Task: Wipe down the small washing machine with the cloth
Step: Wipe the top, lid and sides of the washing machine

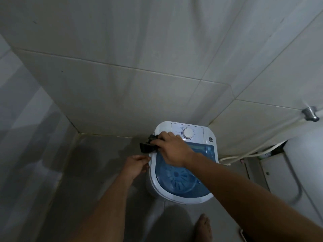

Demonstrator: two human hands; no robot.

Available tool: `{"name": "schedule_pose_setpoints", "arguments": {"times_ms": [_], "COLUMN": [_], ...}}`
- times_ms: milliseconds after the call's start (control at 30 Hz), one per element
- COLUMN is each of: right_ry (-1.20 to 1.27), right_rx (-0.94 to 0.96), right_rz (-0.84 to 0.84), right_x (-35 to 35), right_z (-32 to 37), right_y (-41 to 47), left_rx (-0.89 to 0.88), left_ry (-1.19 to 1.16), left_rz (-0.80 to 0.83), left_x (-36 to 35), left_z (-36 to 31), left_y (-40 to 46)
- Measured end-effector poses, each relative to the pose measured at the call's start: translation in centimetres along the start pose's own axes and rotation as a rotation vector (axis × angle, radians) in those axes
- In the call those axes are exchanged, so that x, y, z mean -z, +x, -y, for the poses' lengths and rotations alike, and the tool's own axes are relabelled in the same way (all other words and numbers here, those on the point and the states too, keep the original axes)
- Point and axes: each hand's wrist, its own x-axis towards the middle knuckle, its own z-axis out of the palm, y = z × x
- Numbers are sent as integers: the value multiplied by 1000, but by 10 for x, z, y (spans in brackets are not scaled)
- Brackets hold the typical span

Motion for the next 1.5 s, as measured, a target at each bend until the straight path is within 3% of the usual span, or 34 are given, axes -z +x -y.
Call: {"name": "schedule_pose_setpoints", "arguments": {"times_ms": [100,200,300,567,667,767,833,933,1067,1200,1267,1400,1500], "right_ry": [-10,-157,-283,-298,-71,454,589,375,16,-267,-269,49,70], "right_rx": [-208,-323,-230,8,-23,-369,-540,-505,-357,5,0,-395,-242], "right_rz": [-108,-37,28,134,138,-69,-143,-75,-146,-157,-155,-249,-311], "right_x": [20,26,25,26,49,65,62,40,4,-20,-15,15,26], "right_z": [-24,-28,-16,-9,-30,-47,-53,-43,-16,2,-4,-20,-21], "right_y": [32,49,44,7,27,51,62,62,46,25,29,50,39], "left_rx": [-16,-27,-35,-34,-35,-35,-28,-16,6,13,8,1,3], "left_ry": [26,38,32,17,9,4,-2,5,-4,-18,-26,-21,-29], "left_rz": [2,-5,-5,-2,-2,3,7,8,19,21,15,17,21], "left_x": [0,-1,-1,2,1,0,1,2,2,2,1,2,3], "left_z": [1,0,-1,-1,-1,0,0,1,2,2,3,4,4], "left_y": [-1,-5,-5,-3,-3,-1,-1,0,3,3,3,3,6]}}
